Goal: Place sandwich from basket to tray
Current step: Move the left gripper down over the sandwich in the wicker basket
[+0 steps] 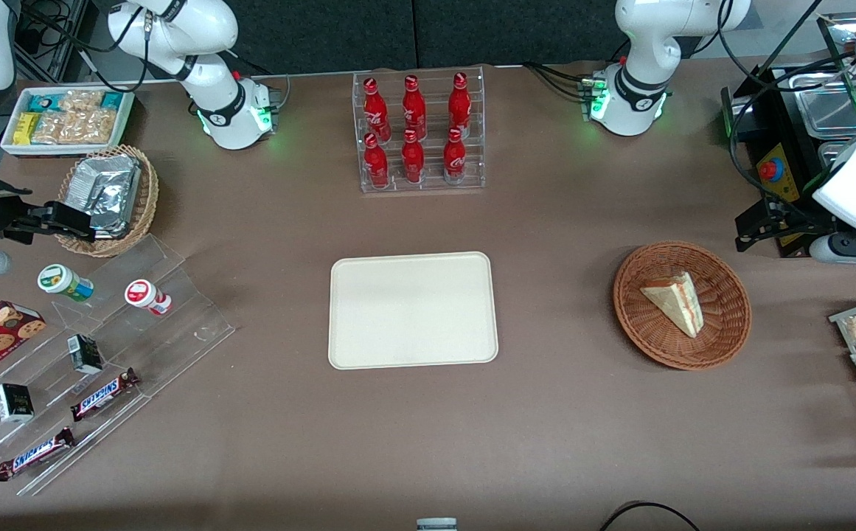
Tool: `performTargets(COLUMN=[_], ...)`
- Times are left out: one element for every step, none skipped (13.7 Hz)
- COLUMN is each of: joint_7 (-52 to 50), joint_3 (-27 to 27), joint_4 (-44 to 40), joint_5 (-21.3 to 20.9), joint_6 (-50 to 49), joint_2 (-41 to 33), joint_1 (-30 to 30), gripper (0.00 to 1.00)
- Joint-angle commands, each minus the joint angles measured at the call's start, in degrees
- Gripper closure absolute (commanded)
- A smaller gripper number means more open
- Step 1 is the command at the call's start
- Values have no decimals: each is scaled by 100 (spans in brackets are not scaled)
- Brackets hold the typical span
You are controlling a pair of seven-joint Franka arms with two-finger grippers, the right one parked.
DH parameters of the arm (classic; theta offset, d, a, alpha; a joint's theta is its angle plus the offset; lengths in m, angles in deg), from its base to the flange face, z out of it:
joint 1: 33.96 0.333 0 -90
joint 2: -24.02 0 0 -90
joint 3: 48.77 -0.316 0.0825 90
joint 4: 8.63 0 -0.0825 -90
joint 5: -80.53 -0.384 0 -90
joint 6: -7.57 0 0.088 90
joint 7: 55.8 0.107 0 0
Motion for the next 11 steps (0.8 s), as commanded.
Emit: performTargets(joint_7=[-12,-12,-20,-29,-47,-247,-719,-1280,-1834,-2101,-2130], joint_3=[21,21,21,21,4,-31,-127,-128,-128,-128,-128], joint_4=[-73,-82,-64,-55,-29,-20,-38,-46,-55,-20,41], joint_5=[-56,-55,-55,-55,-38,-38,-55,-73,-82,-82,-91], joint_6=[-103,-103,-112,-112,-112,-138,-338,-584,-613,-596,-587], joint_2=[-14,-14,-5,-5,-5,47,231,389,573,688,829], joint_1=[23,32,32,32,49,58,49,41,32,32,41], gripper=[0,0,0,0,0,0,0,0,0,0,0])
